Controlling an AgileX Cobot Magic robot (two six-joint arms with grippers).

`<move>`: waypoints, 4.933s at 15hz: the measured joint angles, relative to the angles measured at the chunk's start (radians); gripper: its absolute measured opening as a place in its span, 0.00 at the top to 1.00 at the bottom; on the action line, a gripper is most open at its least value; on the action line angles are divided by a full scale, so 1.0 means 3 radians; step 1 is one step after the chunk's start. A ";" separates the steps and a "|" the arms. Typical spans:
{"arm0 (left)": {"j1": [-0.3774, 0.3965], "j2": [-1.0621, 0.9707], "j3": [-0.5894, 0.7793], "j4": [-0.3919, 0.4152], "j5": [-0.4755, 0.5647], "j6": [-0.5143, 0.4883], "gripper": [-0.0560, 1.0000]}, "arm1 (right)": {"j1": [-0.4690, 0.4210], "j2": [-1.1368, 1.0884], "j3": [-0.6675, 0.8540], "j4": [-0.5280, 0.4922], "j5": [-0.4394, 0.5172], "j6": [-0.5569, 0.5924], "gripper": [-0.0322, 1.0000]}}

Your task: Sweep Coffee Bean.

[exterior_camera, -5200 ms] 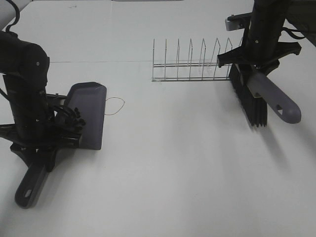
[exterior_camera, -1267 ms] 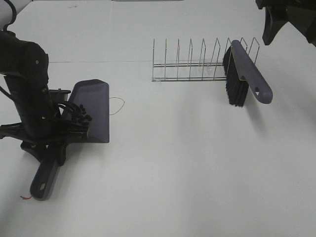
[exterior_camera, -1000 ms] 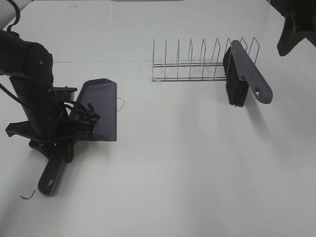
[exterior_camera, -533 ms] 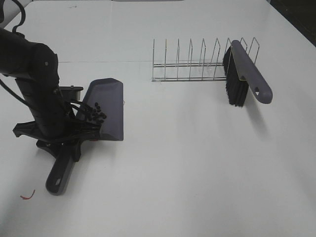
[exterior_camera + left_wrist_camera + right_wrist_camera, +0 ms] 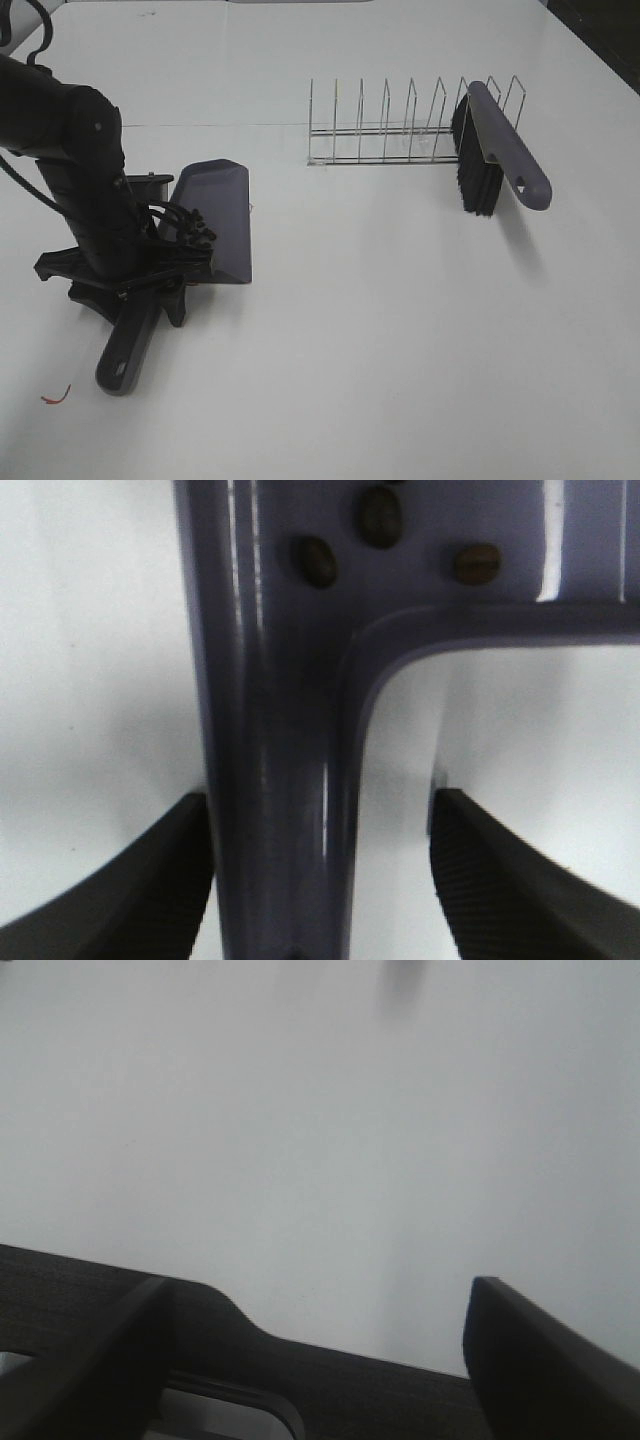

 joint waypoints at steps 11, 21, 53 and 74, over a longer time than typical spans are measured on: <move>0.0000 -0.1387 0.0033 0.0523 0.0887 -0.0030 0.39 | 0.0000 -0.1283 0.0440 0.0390 -0.0117 -0.0490 0.32; 0.0000 -0.3433 0.0047 0.0650 0.1400 0.0017 0.39 | 0.0000 -0.1490 0.0487 0.0567 -0.0183 -0.0740 0.32; 0.0000 -0.6440 0.2320 0.0017 0.0887 0.1343 0.39 | 0.0000 -0.1490 0.0487 0.0560 -0.0183 -0.0710 0.32; 0.1247 -0.6953 0.2320 0.0017 0.0880 0.1343 0.39 | 0.0000 -0.1490 0.0487 0.0087 -0.0240 -0.0060 0.32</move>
